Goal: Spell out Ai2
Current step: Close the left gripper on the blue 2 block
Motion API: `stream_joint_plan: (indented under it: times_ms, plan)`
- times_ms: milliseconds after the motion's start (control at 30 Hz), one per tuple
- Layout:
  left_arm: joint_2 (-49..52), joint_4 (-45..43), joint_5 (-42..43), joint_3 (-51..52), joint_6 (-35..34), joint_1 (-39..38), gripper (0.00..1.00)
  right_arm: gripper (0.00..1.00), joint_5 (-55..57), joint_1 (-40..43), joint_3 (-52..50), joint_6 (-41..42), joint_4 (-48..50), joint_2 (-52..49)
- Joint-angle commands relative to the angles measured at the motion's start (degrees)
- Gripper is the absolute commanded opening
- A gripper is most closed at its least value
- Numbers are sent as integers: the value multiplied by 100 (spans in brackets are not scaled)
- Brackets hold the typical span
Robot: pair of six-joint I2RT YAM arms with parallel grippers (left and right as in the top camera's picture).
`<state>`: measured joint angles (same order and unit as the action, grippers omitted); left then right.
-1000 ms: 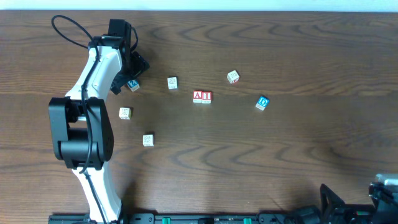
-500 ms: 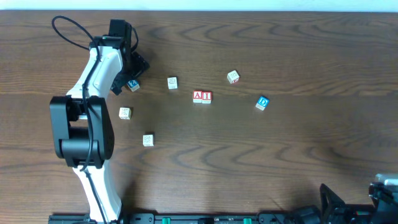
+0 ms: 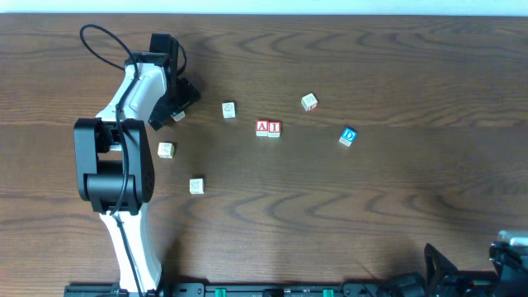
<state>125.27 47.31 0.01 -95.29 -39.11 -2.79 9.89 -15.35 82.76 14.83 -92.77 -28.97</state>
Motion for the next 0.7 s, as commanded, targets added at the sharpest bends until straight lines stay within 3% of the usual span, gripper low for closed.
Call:
stream_joint_plan:
  times_ms: [0, 300, 667]
  plan:
    - [31, 4, -15, -33, 81, 24, 89, 99, 15, -15, -2, -11, -9, 13]
    - [31, 2, -4, -33, 79, 24, 70, 99, 15, -15, -2, -11, -9, 13]
    - [31, 0, -7, -33, 79, 24, 62, 99, 15, -15, -2, -11, -9, 13]
